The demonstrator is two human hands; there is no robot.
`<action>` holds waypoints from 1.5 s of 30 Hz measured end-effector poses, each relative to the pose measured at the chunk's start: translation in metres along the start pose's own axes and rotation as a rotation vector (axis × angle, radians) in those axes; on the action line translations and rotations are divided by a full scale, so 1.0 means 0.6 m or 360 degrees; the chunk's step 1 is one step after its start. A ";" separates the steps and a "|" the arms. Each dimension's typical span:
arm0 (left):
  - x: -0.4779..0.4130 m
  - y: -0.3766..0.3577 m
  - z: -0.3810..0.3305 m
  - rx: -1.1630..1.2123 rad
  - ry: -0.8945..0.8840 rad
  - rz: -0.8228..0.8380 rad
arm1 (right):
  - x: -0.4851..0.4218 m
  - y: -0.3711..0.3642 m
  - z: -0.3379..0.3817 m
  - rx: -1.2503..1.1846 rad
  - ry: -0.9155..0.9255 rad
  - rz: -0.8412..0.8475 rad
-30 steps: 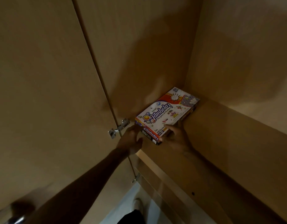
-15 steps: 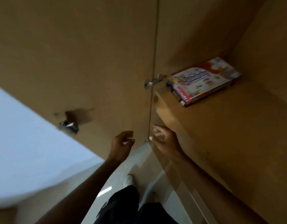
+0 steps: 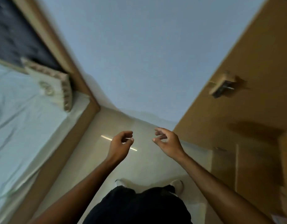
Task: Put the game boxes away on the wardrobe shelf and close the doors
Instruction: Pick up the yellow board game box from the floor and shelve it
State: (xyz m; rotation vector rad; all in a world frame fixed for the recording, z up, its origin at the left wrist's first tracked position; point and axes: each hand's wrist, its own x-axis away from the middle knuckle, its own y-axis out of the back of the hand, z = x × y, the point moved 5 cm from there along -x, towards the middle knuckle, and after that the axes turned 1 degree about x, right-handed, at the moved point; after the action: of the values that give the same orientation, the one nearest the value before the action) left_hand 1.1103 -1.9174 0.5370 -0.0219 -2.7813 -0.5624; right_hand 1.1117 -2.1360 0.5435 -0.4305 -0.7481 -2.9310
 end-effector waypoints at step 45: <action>1.305 0.934 0.859 0.1431 0.1317 -0.3640 | 1.110 -1.744 0.576 0.1100 0.1834 0.3223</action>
State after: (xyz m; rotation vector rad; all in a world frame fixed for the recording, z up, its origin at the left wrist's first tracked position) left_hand 0.2554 -1.2382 0.5281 2.6391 -0.8154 0.3949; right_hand 0.4020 -1.0615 0.5497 0.4068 -0.4363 -0.6133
